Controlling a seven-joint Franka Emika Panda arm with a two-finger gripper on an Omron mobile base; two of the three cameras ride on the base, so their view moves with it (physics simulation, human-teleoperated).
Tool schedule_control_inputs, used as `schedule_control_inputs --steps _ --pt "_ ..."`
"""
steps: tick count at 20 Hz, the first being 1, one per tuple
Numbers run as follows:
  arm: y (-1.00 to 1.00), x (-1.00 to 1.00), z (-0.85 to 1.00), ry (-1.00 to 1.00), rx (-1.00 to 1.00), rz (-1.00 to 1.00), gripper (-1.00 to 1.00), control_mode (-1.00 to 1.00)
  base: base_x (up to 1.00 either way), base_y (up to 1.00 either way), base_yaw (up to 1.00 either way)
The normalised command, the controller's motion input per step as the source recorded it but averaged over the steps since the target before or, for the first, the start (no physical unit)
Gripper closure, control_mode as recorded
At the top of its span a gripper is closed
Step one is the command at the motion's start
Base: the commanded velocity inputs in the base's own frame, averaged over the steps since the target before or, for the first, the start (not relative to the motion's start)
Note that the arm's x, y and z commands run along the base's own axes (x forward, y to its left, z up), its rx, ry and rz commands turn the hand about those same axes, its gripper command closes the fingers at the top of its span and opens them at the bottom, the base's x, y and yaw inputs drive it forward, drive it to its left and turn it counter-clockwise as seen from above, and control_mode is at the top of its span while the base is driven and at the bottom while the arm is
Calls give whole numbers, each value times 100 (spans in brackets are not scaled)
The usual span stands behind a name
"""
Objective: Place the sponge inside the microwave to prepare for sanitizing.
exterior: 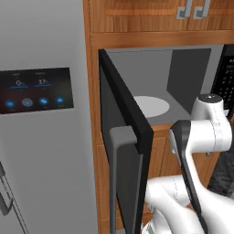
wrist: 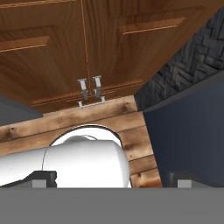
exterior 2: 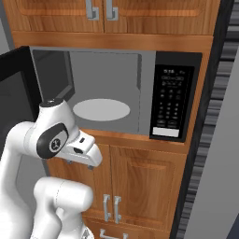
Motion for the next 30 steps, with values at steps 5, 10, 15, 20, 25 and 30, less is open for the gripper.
schedule_control_inputs --steps 5,10,15,20,25,30 --pt "0 0 0 0 0 0 -100 100 0 0 0" --pt "0 0 0 0 0 0 -100 100 -8 -15 -24" --pt "0 0 0 0 0 0 -100 100 -18 -17 -54" --pt "0 0 0 0 0 0 -100 100 -6 -31 -55" --pt "0 0 0 0 0 0 -100 100 -16 -65 -62" --pt "0 0 0 0 0 0 -100 100 -17 -79 -63"
